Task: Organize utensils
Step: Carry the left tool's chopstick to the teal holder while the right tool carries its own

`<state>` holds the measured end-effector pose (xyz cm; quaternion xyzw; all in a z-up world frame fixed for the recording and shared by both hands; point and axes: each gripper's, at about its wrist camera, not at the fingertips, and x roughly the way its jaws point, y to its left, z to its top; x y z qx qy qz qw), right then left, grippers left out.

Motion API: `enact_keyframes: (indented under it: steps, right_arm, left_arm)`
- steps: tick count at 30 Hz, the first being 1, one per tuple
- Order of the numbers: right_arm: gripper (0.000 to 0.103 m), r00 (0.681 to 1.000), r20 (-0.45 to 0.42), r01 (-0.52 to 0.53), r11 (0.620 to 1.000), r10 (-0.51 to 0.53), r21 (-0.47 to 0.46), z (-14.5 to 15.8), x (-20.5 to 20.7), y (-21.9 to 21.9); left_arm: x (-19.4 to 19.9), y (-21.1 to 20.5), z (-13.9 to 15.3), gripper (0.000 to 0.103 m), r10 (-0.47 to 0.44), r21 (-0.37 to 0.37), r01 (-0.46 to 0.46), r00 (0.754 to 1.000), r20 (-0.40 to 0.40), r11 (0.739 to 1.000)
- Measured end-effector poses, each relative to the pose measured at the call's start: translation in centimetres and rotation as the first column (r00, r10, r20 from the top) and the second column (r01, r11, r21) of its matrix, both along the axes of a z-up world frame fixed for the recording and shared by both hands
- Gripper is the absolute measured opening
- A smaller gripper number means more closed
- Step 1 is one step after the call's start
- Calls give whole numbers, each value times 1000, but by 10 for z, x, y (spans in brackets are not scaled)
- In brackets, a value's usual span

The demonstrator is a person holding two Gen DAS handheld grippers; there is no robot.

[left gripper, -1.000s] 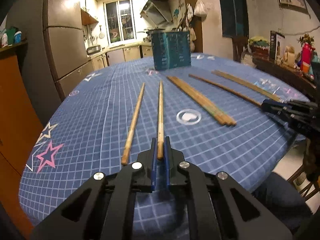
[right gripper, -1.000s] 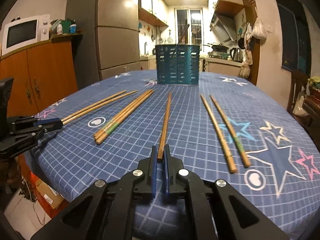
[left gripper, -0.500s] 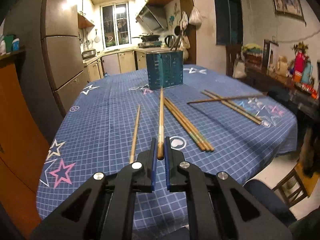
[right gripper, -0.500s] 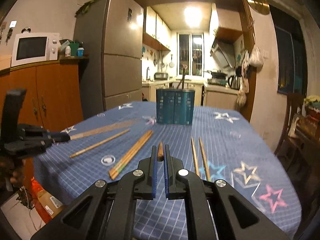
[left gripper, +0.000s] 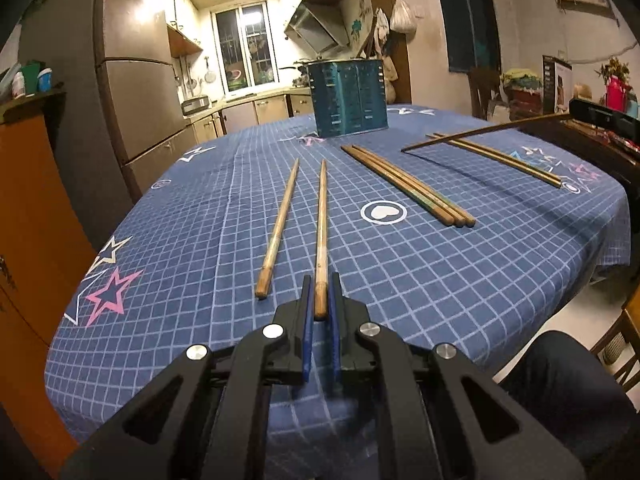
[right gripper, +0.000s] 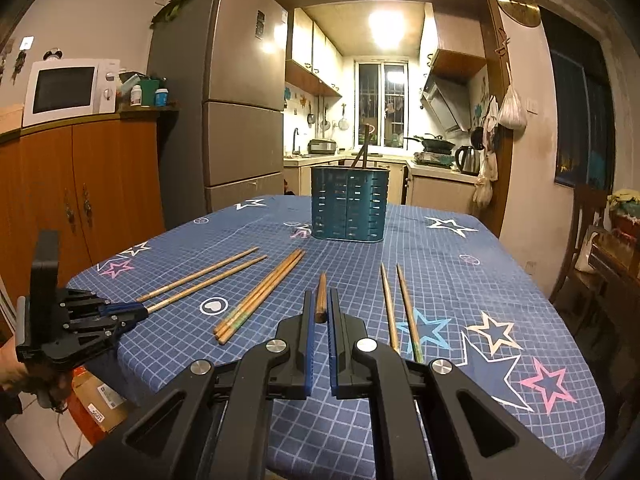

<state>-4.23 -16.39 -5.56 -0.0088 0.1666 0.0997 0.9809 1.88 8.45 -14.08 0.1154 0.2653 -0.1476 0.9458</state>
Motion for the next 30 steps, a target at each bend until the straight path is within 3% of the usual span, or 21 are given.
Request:
enact_keyframes:
  steps: [6, 8, 9, 10, 16, 23, 30]
  right_arm:
    - [7, 1000, -14, 8, 1000, -8, 3, -8, -1, 0]
    - [7, 1000, -14, 12, 1000, -12, 6, -9, -2, 0]
    - [7, 1000, -9, 13, 1000, -13, 8, -8, -2, -1]
    - [7, 1000, -6, 14, 1000, -13, 9, -7, -2, -1]
    - [7, 999, 36, 12, 1000, -12, 1, 5, -3, -2]
    - [7, 993, 114, -6, 1000, 9, -30, 34, 0, -2]
    - [7, 986, 159, -38, 999, 40, -17, 76, 28, -11]
  left_arm:
    - [-8, 9, -3, 23, 31, -17, -31, 999, 30, 999]
    - [-10, 9, -3, 21, 29, -10, -28, 999, 31, 1000]
    - [-10, 8, -2, 8, 19, -10, -19, 999, 27, 1000]
    - [-10, 6, -2, 5, 5, -8, -5, 1000, 21, 1000]
    - [-14, 2, 9, 5, 21, 0, -21, 999, 29, 1000]
    - [-22, 1, 79, 5, -13, -30, 17, 989, 145, 999]
    - [21, -3, 142, 5, -34, -81, 52, 977, 209, 995]
